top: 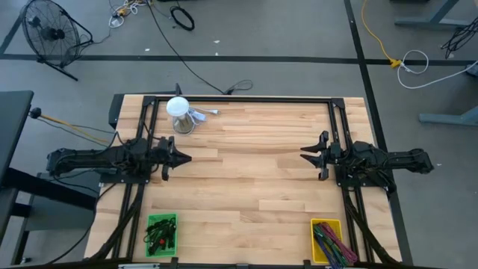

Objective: Pick & Place USB Port
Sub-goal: Return to Home Position

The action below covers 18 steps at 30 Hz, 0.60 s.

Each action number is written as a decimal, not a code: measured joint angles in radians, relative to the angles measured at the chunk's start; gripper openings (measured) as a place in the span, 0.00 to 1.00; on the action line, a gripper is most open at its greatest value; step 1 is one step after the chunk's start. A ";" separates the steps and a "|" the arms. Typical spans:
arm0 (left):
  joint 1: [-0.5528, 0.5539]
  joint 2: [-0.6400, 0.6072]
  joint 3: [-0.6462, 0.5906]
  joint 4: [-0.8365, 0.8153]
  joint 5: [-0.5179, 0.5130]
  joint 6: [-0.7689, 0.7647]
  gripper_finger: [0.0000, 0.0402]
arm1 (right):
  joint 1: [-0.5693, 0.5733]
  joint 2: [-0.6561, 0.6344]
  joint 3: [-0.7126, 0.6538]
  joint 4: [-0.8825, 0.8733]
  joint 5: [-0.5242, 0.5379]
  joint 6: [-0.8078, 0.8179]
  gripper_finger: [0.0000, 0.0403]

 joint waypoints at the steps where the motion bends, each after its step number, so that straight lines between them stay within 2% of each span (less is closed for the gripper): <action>1: 0.000 0.000 0.000 0.000 0.000 -0.010 0.09 | 0.000 0.000 0.000 0.000 0.000 0.000 0.28; 11: 0.000 -0.003 0.000 0.000 0.001 -0.007 0.09 | 0.000 0.000 0.000 0.001 0.001 0.000 0.28; 18: 0.018 -0.083 0.000 0.003 -0.002 -0.007 0.09 | 0.000 0.000 0.000 0.001 0.002 -0.001 0.28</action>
